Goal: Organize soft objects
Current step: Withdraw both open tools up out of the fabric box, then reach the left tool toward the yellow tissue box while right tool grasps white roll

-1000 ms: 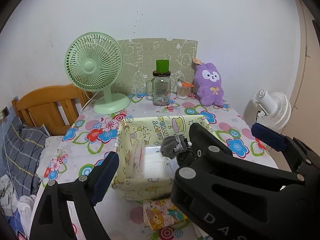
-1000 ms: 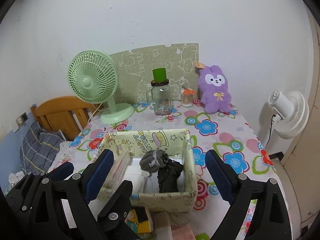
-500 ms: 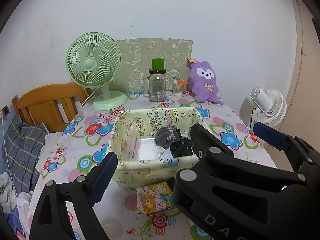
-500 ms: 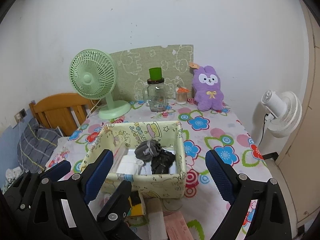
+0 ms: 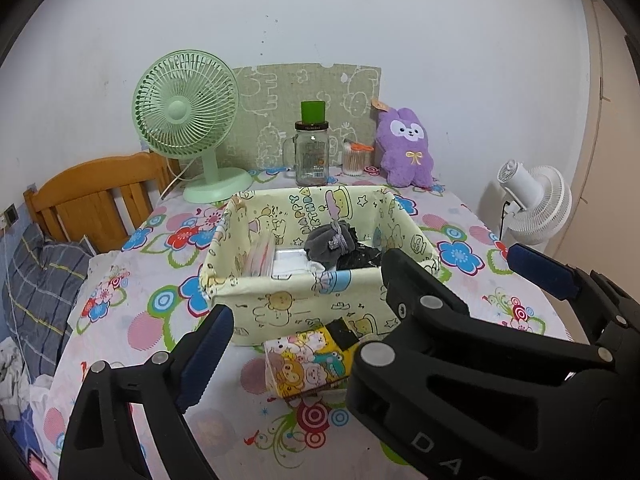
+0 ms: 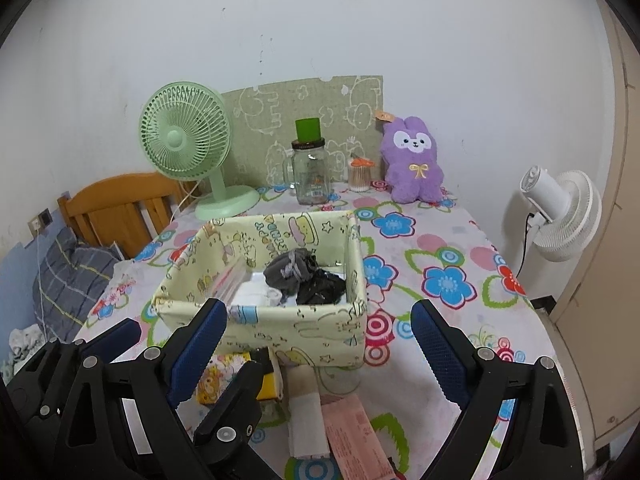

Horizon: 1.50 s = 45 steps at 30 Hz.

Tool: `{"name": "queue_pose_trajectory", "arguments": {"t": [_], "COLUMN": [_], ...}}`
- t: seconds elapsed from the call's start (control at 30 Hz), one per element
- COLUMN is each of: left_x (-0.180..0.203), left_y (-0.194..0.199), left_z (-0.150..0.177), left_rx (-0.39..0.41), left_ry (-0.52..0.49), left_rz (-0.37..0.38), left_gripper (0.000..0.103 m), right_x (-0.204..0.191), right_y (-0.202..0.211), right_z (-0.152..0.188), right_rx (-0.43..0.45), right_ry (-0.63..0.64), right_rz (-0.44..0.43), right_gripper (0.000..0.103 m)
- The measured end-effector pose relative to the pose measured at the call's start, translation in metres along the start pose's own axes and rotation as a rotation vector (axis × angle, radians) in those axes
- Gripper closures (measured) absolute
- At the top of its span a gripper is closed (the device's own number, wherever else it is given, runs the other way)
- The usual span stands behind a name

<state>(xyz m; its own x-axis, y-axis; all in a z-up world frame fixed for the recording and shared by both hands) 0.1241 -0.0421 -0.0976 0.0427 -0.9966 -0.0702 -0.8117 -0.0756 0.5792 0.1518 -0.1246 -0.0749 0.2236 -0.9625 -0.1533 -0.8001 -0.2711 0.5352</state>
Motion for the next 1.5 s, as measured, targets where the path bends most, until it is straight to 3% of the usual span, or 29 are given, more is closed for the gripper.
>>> {"name": "queue_pose_trajectory", "arguments": {"t": [0.7,1.33,1.5], "left_x": [0.011,0.014,0.011], "left_y": [-0.012,-0.030,-0.034], "left_z": [0.040,0.085,0.083], "left_rx": [-0.035,-0.128,-0.136], "left_ry": [-0.032,-0.059,-0.052], "left_rz": [0.040,0.031,0.017], "left_gripper": [0.008,0.007,0.007], "right_x": [0.010,0.016,0.015], "right_y": [-0.002,-0.023,-0.030], "right_z": [0.046,0.094,0.094], "right_rx": [-0.033,-0.149,-0.164], "right_ry": [-0.023,-0.032,-0.037], "right_rz": [0.023,0.037,0.015], "right_gripper": [0.008,0.008,0.015]}}
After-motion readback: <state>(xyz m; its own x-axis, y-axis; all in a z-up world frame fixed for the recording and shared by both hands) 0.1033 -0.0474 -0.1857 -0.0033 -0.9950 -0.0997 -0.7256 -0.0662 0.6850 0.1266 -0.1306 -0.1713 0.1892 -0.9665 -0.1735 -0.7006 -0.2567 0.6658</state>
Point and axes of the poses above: each gripper's, at about its wrist camera, not at the fingertips, and y roughly against the way its jaws point, x to its right, z to its underside, the point moved 5 cm from there along -y, roughly the way its jaws point, and after that the axes turned 8 degrees about -z, right-handed, at the moved point
